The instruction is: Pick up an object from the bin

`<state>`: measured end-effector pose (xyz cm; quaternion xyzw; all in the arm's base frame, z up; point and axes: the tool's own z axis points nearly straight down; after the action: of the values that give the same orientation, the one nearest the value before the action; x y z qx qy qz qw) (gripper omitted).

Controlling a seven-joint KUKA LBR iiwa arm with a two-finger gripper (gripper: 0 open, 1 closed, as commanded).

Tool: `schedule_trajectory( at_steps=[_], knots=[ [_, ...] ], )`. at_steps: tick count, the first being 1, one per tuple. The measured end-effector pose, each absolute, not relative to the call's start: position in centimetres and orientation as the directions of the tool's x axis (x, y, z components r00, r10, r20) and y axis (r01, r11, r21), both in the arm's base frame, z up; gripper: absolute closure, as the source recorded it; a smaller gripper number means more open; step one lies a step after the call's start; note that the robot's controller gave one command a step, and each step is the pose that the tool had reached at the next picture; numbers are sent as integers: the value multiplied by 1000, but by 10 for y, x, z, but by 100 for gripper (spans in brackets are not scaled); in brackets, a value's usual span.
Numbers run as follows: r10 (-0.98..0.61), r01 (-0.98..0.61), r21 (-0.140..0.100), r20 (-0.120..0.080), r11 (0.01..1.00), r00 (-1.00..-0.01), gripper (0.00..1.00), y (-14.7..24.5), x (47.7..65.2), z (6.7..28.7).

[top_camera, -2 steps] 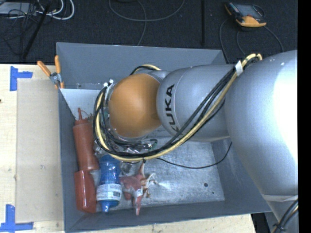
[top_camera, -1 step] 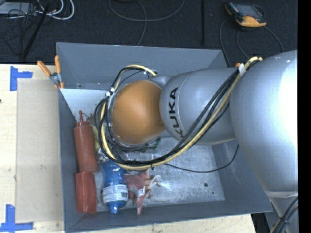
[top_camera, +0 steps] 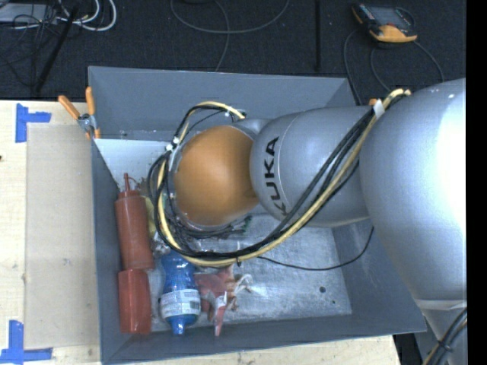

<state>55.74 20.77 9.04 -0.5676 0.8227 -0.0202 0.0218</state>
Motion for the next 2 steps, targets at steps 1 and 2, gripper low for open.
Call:
schedule_trajectory(
  at_steps=[1,2],
  knots=[
    [-936,-934,-52,-7,353,-353,100,208,559,92],
    [-935,-935,-36,-1,354,-354,100,209,560,92]
  ],
)
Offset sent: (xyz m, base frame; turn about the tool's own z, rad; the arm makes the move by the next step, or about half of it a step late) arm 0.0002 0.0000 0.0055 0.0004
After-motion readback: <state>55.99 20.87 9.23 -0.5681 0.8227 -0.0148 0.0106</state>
